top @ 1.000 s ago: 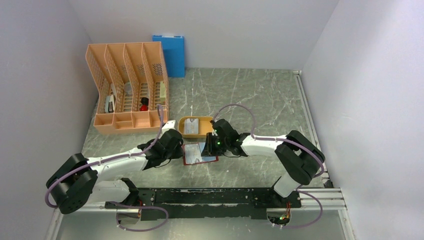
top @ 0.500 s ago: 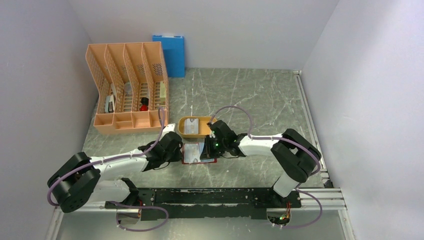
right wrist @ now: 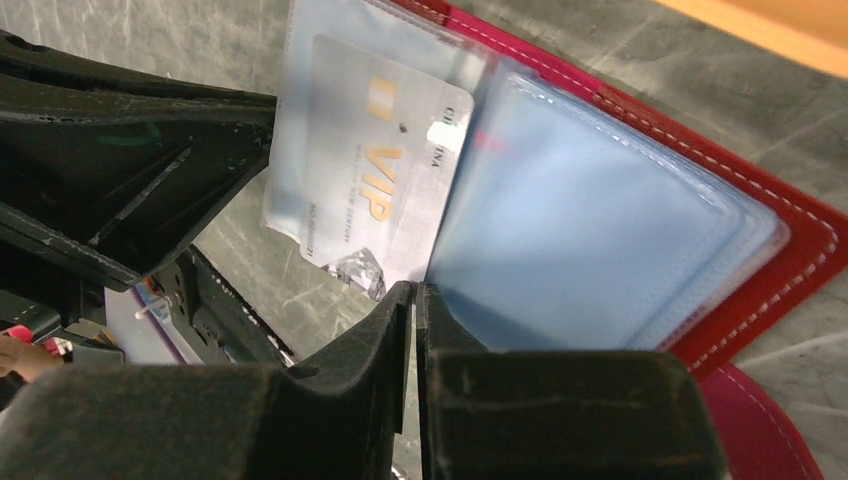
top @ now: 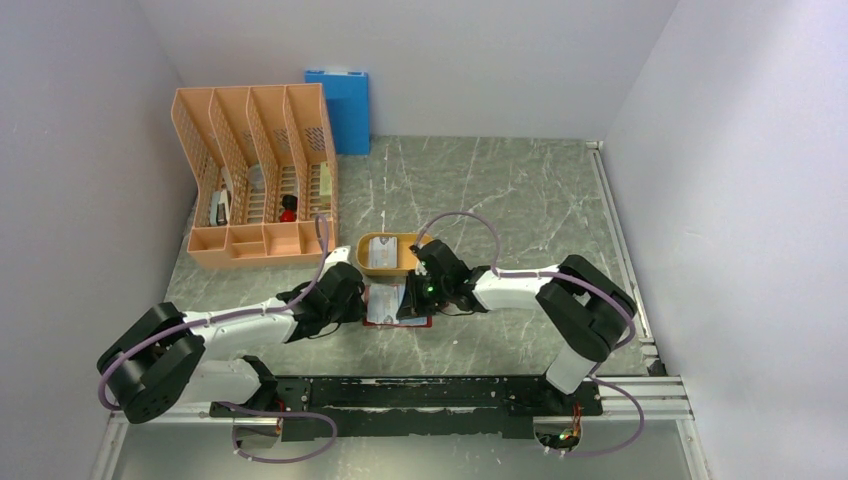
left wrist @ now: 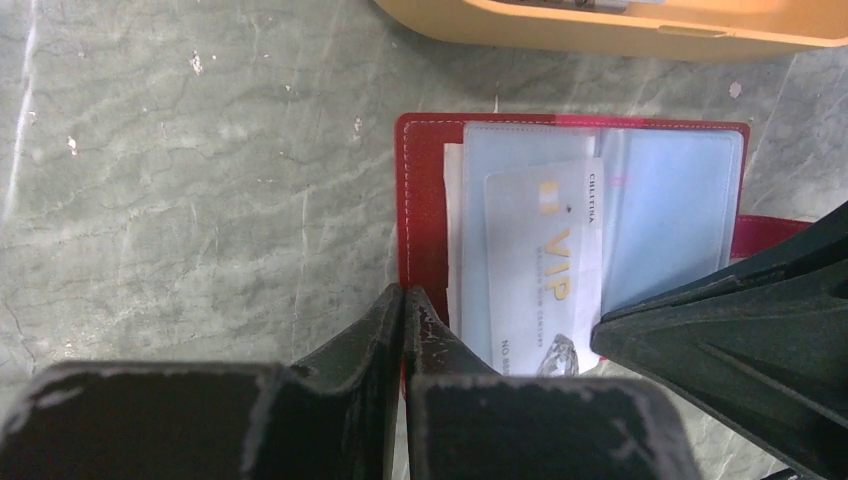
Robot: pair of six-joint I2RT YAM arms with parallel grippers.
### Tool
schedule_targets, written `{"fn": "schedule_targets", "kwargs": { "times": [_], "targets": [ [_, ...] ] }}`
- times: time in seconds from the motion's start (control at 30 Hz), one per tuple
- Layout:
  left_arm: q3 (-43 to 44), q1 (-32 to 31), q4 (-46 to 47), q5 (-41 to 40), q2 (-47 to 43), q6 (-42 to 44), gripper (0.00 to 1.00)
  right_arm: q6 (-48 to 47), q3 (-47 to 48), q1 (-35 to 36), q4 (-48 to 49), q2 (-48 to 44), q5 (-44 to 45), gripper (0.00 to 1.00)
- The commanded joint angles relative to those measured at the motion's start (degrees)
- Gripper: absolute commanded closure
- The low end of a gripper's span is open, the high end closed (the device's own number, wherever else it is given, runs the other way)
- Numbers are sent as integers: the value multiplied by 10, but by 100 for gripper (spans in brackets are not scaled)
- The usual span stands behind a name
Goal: Put the credit cards into the card holder
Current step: Insert the credit card into the card holder.
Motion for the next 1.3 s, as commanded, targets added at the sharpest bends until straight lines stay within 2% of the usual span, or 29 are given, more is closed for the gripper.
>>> {"fn": "schedule_targets", "kwargs": {
  "times": [0.0, 0.53, 0.73, 0.93, 1.03, 1.13, 1.27],
  "targets": [
    [-10, 0, 18, 32, 14, -5, 91, -1, 13, 11, 18, 17, -2, 91],
    [-5, 0, 13, 29, 11, -3, 91, 3, 26, 13, 19, 14, 26, 96],
    [-9, 0, -15, 8, -19, -7, 91, -15, 18, 14, -7, -19, 49, 89],
    [-6, 0, -42, -9, -53, -10, 90, -77, 23, 34, -55, -59, 79, 84],
    [-3, 0, -47, -9, -66, -9, 87, -100, 24, 45, -71, -65, 80, 80],
    [2, 0, -44, 2, -76, -10, 78, -100, 14, 52, -64, -66, 80, 76],
    [-4, 0, 4, 45, -78, -4, 69, -87, 5, 54, -40, -56, 79, 74]
  ]
}}
